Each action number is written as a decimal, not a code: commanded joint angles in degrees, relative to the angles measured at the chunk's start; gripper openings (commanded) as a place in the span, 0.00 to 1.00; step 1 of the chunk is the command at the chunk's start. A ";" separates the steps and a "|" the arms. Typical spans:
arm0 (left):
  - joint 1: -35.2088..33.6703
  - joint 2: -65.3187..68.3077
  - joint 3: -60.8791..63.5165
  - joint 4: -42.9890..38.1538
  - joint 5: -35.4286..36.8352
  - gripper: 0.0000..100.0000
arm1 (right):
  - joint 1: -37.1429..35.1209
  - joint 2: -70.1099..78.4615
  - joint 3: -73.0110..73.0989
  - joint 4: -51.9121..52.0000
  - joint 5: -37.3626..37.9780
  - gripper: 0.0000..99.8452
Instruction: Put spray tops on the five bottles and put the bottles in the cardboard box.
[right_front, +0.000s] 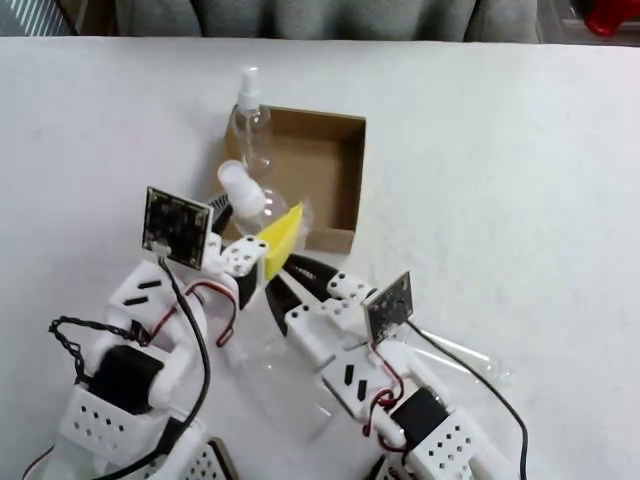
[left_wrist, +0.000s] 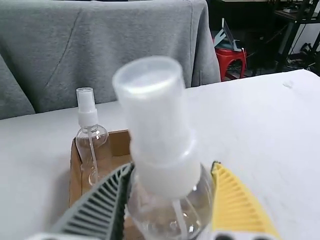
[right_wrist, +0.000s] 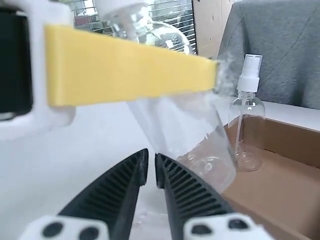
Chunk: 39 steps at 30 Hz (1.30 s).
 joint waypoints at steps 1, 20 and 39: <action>-5.23 0.48 -2.64 -6.77 0.18 0.02 | 1.98 -0.66 0.62 -0.48 0.09 0.02; -14.73 32.40 -5.98 -39.91 -3.78 0.02 | 2.24 -0.66 0.62 2.15 0.26 0.02; -16.66 54.64 -6.07 -60.22 -3.78 0.02 | 2.07 -0.75 0.62 3.56 4.57 0.02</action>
